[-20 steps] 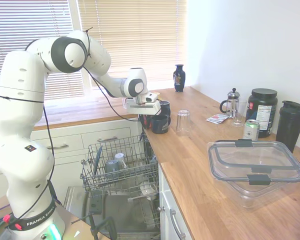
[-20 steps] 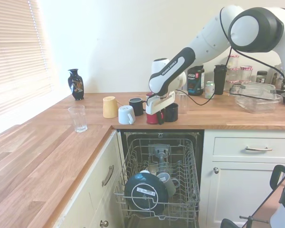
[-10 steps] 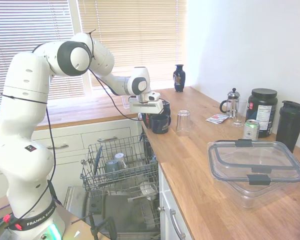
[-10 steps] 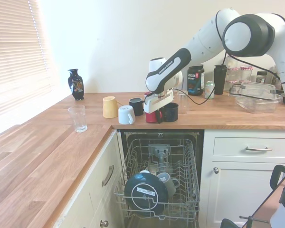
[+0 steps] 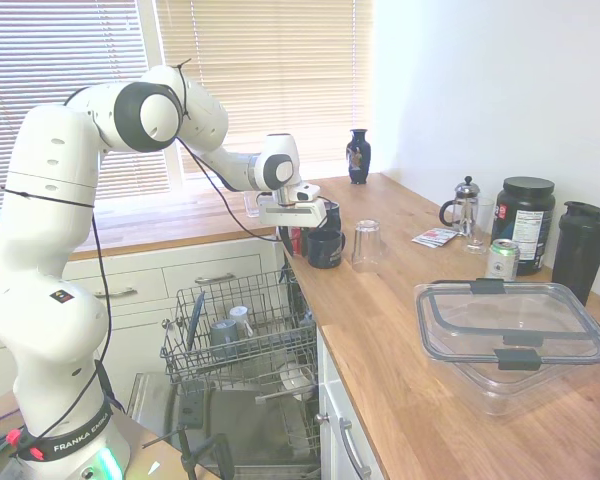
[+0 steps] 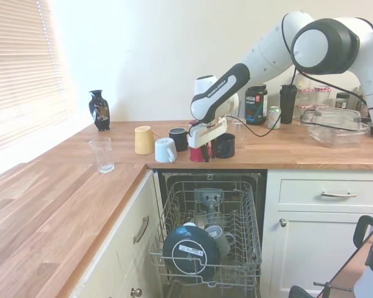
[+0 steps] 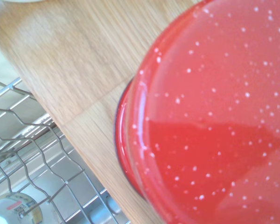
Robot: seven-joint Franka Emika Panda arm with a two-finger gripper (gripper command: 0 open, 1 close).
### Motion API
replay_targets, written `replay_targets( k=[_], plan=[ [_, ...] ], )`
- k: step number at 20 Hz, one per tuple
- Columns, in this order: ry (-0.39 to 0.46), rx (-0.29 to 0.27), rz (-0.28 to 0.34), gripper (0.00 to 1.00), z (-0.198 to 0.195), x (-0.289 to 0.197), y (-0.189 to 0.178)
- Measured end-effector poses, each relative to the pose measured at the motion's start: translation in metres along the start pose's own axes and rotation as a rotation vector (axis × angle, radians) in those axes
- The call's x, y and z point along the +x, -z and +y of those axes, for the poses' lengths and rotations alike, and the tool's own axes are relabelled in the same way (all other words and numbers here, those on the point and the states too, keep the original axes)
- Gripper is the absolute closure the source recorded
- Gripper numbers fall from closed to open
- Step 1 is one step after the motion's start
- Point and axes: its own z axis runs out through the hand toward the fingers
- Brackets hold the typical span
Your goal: Unload a mug from dishwasher
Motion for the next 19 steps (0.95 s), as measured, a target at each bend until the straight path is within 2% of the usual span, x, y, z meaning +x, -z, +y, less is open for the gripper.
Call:
replay_targets(
  k=[5,9,14,19],
  plan=[
    [0.01,0.0,0.008,0.0,-0.005,-0.008,0.006],
    [0.017,0.029,0.033,0.0,-0.005,-0.021,0.04],
    [0.01,0.071,0.064,0.0,0.017,-0.041,0.09],
    [0.031,0.107,0.066,0.0,0.036,-0.086,0.112]
  ],
)
